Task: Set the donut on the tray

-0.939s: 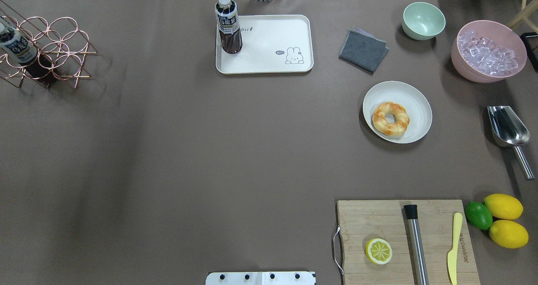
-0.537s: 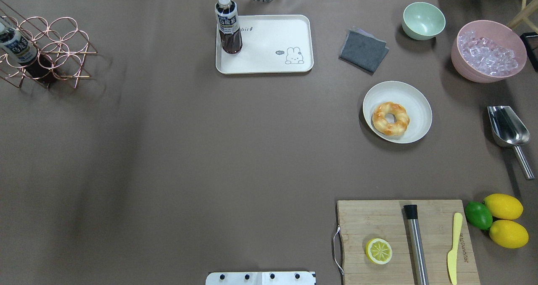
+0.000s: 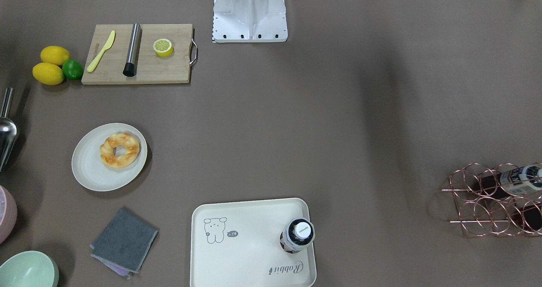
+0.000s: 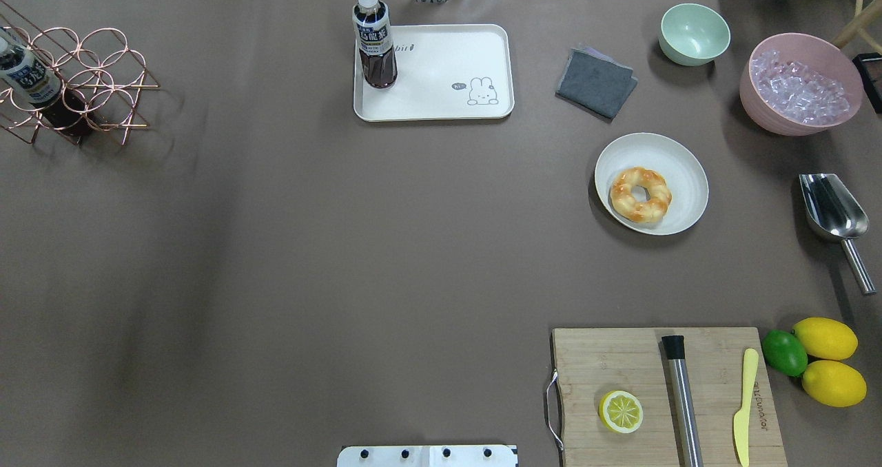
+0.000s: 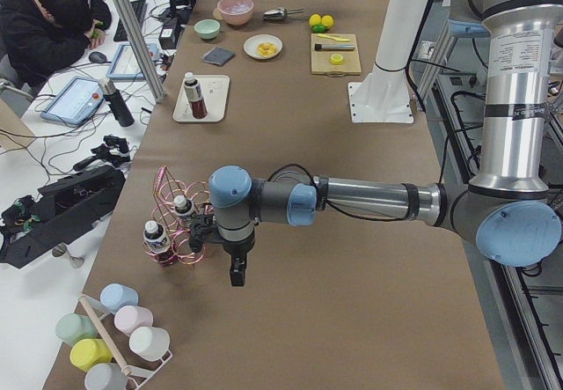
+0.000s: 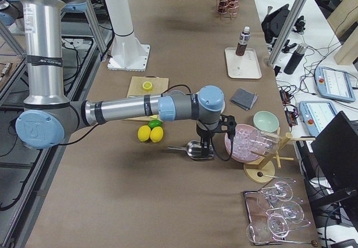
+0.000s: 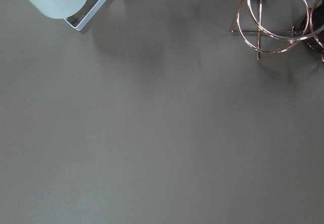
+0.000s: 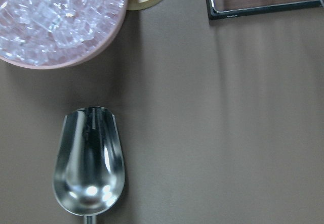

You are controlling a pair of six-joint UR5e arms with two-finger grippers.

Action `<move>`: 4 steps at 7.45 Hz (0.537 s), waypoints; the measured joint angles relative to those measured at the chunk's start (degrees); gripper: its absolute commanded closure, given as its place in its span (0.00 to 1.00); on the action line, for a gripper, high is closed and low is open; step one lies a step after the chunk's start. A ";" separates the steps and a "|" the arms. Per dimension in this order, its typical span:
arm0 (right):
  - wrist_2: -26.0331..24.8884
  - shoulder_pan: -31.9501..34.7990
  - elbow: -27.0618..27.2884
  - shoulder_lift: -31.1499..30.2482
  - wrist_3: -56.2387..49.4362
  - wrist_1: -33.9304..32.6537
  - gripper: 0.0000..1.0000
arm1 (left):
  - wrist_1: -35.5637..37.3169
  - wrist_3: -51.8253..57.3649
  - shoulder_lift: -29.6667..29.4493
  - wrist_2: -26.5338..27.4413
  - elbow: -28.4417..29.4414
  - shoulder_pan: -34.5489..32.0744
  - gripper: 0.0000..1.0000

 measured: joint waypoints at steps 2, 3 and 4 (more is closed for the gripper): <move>0.96 -7.31 1.28 3.55 11.78 3.05 0.00 | -0.05 0.00 -0.02 -0.06 -0.06 0.04 0.02; 0.77 -11.87 0.85 4.79 18.36 8.33 0.00 | -0.04 0.00 0.00 -0.17 -0.08 0.15 0.02; -0.09 -16.03 -0.34 5.69 25.26 14.34 0.00 | -0.05 0.00 0.13 -0.16 -0.08 0.31 0.02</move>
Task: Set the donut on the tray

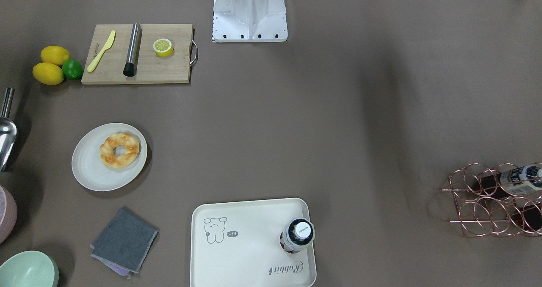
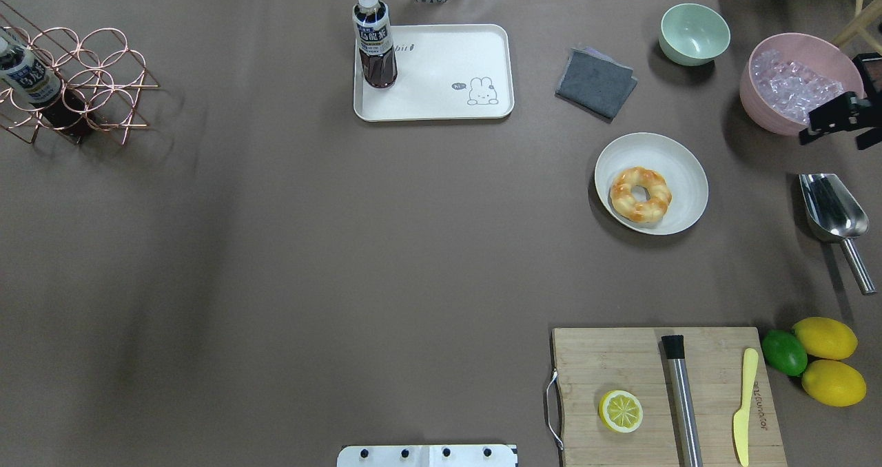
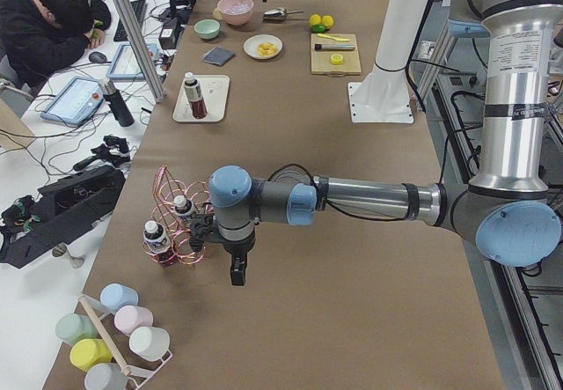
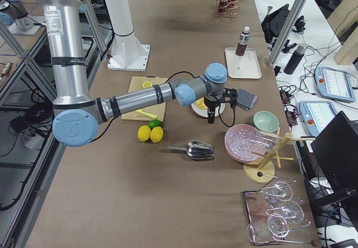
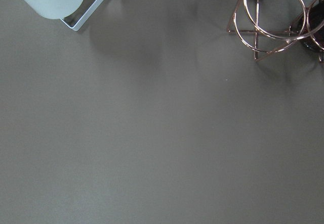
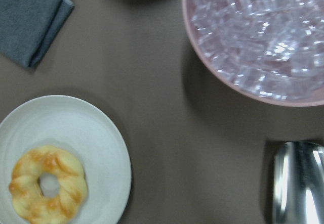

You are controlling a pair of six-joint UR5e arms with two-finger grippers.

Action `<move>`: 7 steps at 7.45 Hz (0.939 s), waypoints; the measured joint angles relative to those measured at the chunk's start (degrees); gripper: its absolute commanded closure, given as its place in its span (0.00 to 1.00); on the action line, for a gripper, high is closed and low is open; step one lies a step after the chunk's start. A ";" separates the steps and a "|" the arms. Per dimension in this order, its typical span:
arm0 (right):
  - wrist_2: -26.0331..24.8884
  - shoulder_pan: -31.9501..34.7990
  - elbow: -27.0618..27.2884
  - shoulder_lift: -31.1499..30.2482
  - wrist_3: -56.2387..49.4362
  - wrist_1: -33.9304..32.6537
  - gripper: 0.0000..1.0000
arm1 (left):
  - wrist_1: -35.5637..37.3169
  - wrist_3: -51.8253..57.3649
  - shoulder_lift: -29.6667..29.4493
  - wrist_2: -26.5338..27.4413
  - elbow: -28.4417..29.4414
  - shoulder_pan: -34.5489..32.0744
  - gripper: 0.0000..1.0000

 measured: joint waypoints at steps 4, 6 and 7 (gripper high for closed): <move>-6.10 -10.55 -10.52 3.89 17.43 16.86 0.00 | -0.03 0.00 0.14 0.20 0.30 0.41 0.02; -8.18 -12.88 -14.34 4.49 18.05 21.11 0.01 | -0.03 0.00 0.14 0.20 0.34 0.43 0.02; -8.54 -13.60 -14.93 4.84 18.10 21.72 0.02 | -0.07 0.00 0.14 0.20 0.34 0.43 0.02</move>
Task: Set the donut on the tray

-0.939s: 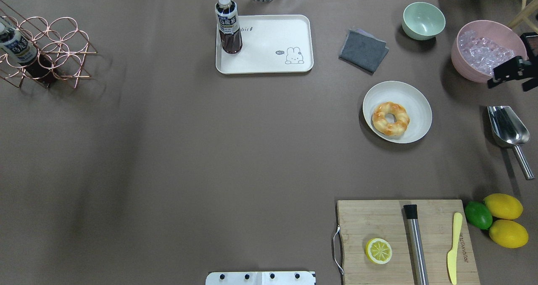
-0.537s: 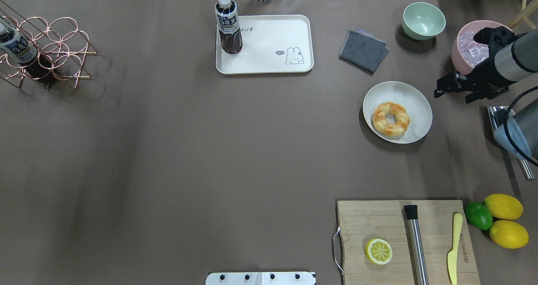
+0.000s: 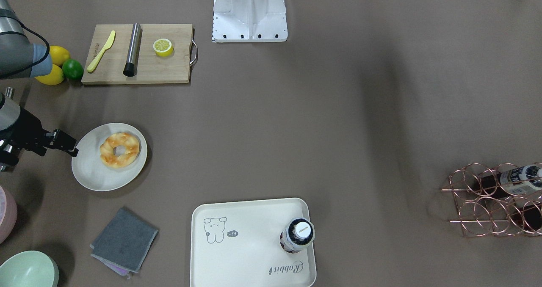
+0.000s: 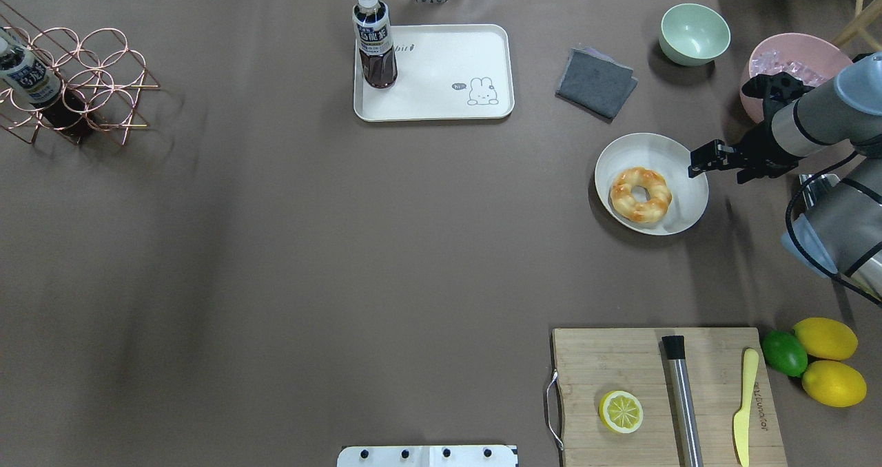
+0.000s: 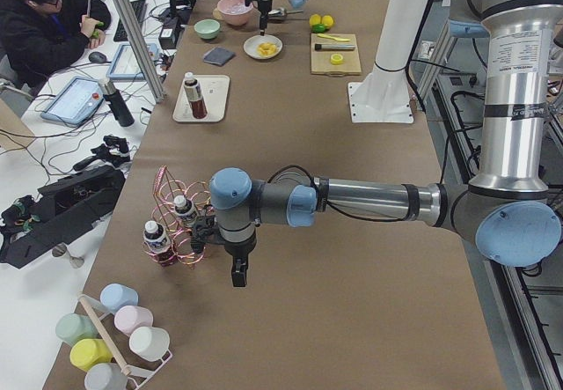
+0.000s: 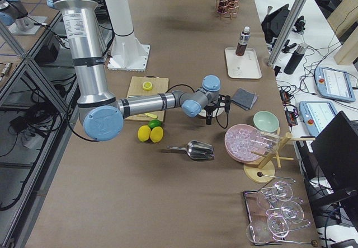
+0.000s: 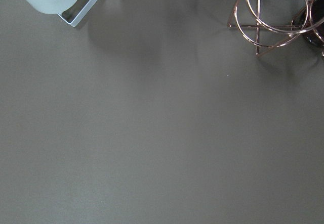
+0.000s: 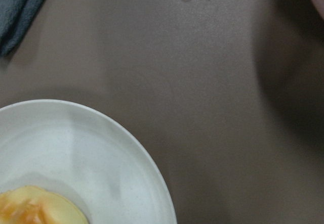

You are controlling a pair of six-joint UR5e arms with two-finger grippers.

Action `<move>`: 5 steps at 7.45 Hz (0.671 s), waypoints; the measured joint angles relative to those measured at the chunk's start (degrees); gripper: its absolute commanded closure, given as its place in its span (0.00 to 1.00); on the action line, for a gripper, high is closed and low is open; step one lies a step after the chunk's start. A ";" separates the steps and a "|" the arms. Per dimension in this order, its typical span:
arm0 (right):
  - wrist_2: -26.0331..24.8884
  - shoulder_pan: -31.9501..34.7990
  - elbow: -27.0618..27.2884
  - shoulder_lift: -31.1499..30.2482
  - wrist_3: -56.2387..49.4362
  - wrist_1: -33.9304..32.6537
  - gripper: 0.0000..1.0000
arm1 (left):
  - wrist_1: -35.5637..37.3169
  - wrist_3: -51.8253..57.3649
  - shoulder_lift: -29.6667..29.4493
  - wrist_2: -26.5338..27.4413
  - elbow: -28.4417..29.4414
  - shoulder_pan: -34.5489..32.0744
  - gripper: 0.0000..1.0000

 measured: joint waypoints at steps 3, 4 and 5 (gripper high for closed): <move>-1.10 -1.42 -0.29 0.36 0.54 0.29 0.14 | -0.04 0.00 0.00 0.00 0.05 0.07 0.02; -1.49 -1.96 -0.34 0.38 1.35 0.31 0.50 | -0.05 0.00 0.00 0.00 0.08 0.08 0.02; -1.68 -2.36 -0.32 0.39 3.02 0.37 0.76 | -0.05 0.00 0.00 0.00 0.15 0.08 0.02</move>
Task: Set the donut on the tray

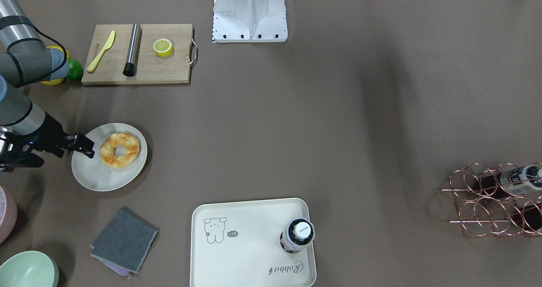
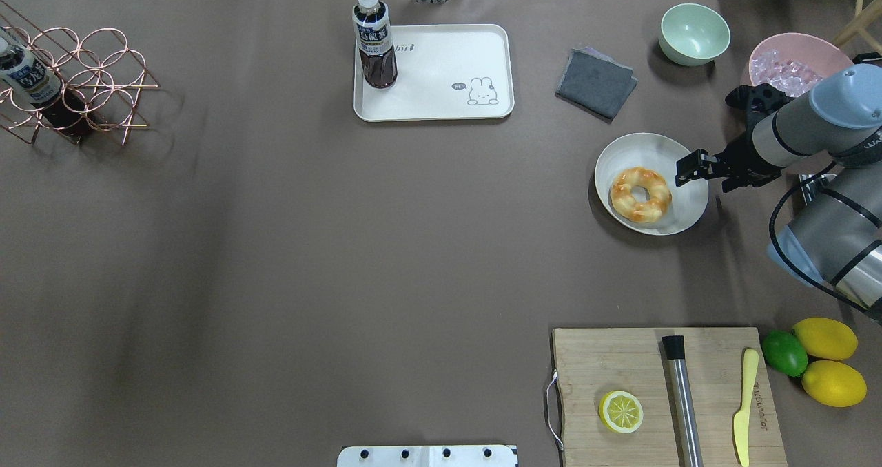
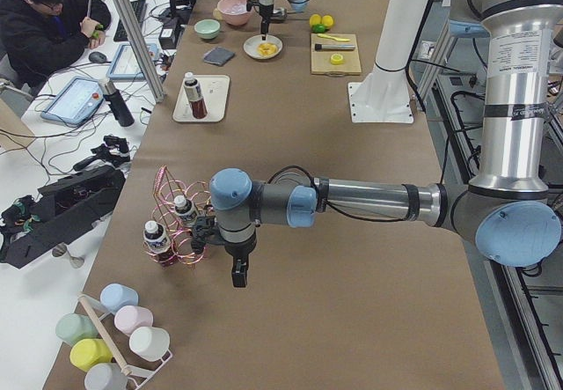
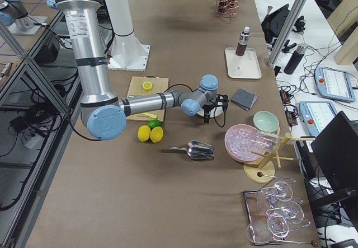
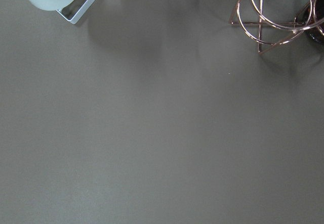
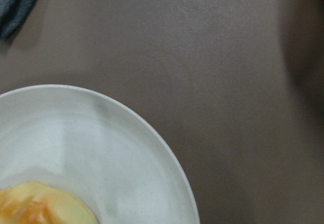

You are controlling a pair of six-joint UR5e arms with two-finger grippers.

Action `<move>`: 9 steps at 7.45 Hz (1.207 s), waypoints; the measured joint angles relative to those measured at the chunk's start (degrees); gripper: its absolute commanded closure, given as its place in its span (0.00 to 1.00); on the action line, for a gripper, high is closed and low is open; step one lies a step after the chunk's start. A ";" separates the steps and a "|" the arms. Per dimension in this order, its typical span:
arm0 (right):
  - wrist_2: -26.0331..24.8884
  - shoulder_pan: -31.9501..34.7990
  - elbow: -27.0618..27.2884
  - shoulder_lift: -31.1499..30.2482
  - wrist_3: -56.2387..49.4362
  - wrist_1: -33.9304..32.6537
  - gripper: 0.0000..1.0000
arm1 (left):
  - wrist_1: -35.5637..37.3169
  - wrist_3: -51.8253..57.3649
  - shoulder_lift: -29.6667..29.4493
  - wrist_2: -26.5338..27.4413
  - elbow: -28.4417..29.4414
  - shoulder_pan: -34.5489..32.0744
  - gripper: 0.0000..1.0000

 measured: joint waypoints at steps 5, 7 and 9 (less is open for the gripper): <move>-0.54 -0.56 0.47 0.00 3.98 0.50 1.00 | -0.08 0.00 -0.07 0.00 0.42 0.00 0.02; 0.89 -0.27 0.89 0.32 4.57 0.89 1.00 | -0.09 -0.04 -0.08 0.00 0.39 0.04 0.02; 5.57 1.18 1.10 1.52 9.24 4.48 1.00 | -0.09 -0.08 -0.08 0.00 0.38 0.29 0.02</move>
